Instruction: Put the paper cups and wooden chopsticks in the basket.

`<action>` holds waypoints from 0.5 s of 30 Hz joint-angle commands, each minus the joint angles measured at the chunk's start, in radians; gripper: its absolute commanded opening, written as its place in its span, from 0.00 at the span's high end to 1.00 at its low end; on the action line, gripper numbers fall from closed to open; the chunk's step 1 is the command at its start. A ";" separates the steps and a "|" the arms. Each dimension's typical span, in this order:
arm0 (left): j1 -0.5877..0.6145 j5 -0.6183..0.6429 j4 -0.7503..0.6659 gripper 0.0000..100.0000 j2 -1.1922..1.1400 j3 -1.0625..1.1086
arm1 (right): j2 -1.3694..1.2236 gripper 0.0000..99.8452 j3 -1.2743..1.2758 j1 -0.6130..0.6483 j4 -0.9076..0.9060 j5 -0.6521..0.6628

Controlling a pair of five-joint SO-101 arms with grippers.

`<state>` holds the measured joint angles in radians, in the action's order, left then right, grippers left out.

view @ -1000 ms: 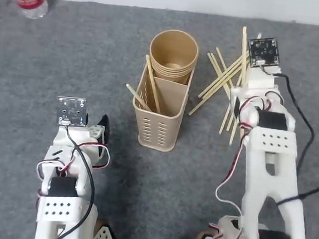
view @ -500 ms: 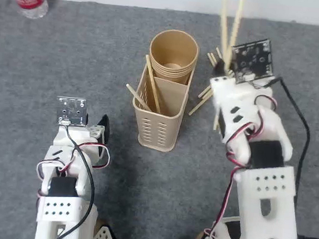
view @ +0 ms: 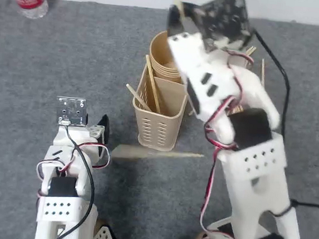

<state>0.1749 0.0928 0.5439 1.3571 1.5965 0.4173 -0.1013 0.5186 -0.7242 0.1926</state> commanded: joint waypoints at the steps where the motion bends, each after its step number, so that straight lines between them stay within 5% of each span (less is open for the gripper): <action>1: -0.006 -0.011 -0.011 0.83 0.012 -0.007 | -0.042 0.99 -0.094 0.039 0.005 0.008; 15: -0.006 -0.011 -0.012 0.83 0.012 -0.007 | -0.013 0.99 0.150 0.059 0.005 -0.092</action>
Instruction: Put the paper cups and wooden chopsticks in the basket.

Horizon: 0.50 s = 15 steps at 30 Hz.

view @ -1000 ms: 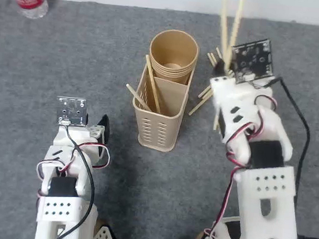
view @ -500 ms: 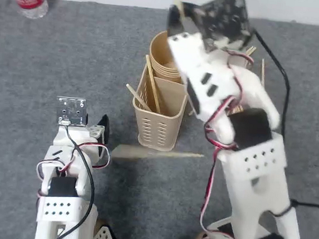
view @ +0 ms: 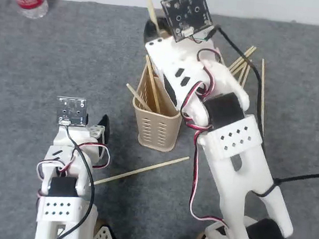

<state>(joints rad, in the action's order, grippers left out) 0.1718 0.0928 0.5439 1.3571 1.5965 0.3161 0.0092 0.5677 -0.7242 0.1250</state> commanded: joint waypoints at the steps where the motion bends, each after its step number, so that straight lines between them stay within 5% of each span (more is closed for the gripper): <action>1: -0.003 -0.011 -0.012 0.83 0.012 -0.007 | 0.122 0.99 0.078 0.012 0.005 -0.026; 15: -0.003 -0.011 -0.012 0.83 0.012 -0.008 | 0.532 0.99 0.736 0.025 0.332 -0.017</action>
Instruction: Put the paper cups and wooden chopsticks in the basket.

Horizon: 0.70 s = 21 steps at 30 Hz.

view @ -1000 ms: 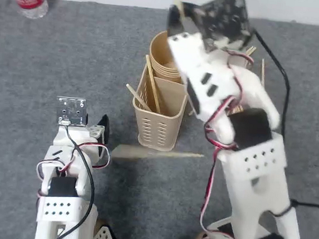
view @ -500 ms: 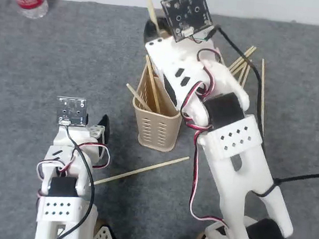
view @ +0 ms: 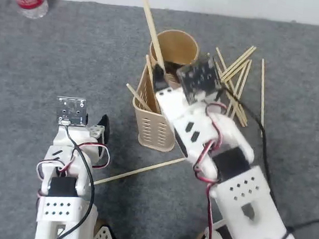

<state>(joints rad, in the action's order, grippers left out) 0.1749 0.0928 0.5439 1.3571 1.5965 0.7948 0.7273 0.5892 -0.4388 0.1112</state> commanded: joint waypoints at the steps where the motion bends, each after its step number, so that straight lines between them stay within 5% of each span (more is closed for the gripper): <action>1: -0.006 -0.011 -0.012 0.83 0.012 -0.008 | 0.053 0.99 0.021 0.004 0.045 -0.003; 5: -0.006 -0.011 -0.012 0.83 0.012 -0.008 | 0.062 0.98 0.032 0.008 0.044 -0.005; 10: -0.006 -0.009 -0.012 0.83 0.012 -0.008 | 0.064 0.75 0.026 0.012 -0.018 -0.005; 16: -0.002 -0.006 -0.012 0.83 0.012 -0.008 | 0.064 0.80 -0.025 0.013 -0.139 0.064; 21: 0.101 0.077 -0.026 0.83 0.014 -0.018 | 0.047 0.81 -0.281 0.108 -0.542 0.269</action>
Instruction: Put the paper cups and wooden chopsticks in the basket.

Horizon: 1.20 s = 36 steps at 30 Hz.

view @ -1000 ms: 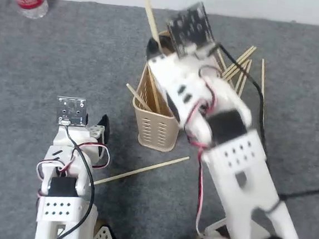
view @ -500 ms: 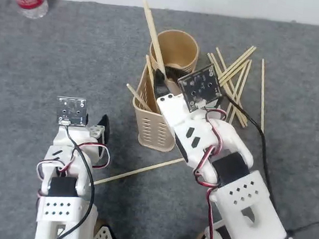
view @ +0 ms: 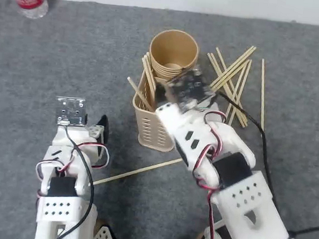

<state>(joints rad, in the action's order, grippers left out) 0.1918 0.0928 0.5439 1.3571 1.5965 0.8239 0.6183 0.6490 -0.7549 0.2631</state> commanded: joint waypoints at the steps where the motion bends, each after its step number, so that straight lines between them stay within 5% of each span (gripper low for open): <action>1: 0.118 0.110 -0.035 0.83 0.014 -0.021 | 0.012 0.81 -0.210 0.076 -0.300 0.155; 7: 0.167 0.153 -0.040 0.83 0.014 -0.021 | -0.084 0.81 -0.315 0.214 -0.650 0.376; 12: 0.169 0.153 -0.040 0.83 0.014 -0.021 | -0.226 0.81 -0.313 0.242 -0.760 0.505; 29: 0.172 0.153 -0.038 0.83 0.014 -0.021 | -0.723 0.81 -0.227 0.219 -0.661 0.752; 36: 0.350 0.094 0.098 0.83 0.014 -0.079 | -0.774 0.81 -0.212 0.166 -0.624 0.758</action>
<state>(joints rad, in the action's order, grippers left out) 0.4358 0.2355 0.5317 1.3571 1.5965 0.0491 0.4035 0.8439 -1.4024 1.0104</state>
